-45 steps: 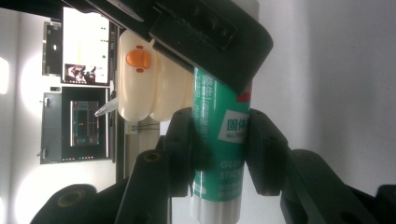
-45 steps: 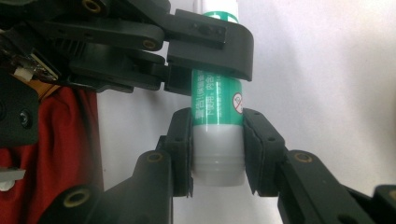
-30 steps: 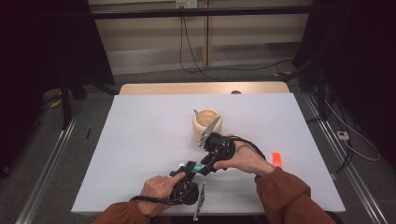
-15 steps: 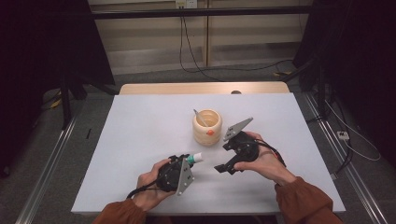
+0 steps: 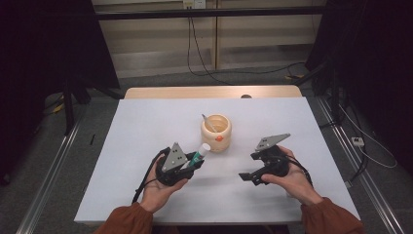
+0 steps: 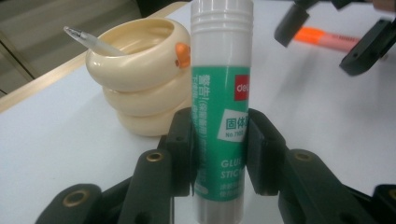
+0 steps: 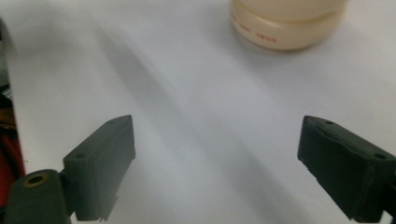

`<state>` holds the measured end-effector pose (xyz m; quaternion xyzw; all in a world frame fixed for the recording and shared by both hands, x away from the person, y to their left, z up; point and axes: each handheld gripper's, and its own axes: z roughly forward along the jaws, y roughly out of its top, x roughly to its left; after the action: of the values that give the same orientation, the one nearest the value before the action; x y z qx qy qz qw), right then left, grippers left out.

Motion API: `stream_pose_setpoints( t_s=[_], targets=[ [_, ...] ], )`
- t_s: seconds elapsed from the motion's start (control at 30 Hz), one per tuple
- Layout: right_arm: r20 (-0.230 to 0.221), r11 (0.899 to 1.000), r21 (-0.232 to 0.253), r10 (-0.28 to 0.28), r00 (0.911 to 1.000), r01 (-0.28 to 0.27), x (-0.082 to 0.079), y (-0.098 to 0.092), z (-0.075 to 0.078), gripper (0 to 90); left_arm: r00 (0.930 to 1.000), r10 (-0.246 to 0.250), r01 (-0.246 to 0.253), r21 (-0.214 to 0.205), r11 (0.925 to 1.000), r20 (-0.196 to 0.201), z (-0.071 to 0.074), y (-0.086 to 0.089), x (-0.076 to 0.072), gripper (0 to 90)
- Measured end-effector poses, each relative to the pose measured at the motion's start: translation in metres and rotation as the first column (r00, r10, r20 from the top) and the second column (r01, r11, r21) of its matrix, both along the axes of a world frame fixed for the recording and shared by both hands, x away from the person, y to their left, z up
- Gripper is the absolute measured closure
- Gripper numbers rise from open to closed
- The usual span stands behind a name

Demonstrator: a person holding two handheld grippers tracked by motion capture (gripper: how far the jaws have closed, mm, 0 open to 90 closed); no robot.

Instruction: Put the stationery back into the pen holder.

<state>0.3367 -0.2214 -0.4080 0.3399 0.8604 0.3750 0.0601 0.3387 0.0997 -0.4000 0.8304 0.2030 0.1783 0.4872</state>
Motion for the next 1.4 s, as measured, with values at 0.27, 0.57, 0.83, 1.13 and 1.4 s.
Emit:
stream_pose_setpoints(
  t_s=[0.27,0.57,0.83,1.13,1.4],
  targets=[
    [0.051,0.988,0.027,-0.152,0.9871,0.151,-0.008,-0.032,-0.001,8.9,0.9979,0.060,-0.062,-0.084,0.9946,-0.023,0.007,0.000,0.014,66.2],
    [0.063,0.984,0.037,-0.176,0.9824,0.173,-0.029,-0.042,-0.008,9.3,0.9947,0.102,-0.103,-0.155,0.9825,-0.018,0.017,-0.007,0.030,66.2],
    [0.071,0.984,0.045,-0.176,0.9818,0.173,-0.034,-0.042,-0.012,8.9,0.9899,0.142,-0.140,-0.212,0.9671,-0.009,0.031,-0.025,0.054,66.2],
    [0.070,0.983,0.060,-0.178,0.9815,0.174,-0.035,-0.043,-0.012,9.0,0.9865,0.162,-0.163,-0.254,0.9535,-0.021,0.034,-0.050,0.079,66.2],
    [0.064,0.983,0.061,-0.180,0.9817,0.176,-0.035,-0.044,-0.013,9.0,0.9834,0.172,-0.181,-0.261,0.9482,-0.056,0.019,-0.067,0.097,66.1]
  ],
)
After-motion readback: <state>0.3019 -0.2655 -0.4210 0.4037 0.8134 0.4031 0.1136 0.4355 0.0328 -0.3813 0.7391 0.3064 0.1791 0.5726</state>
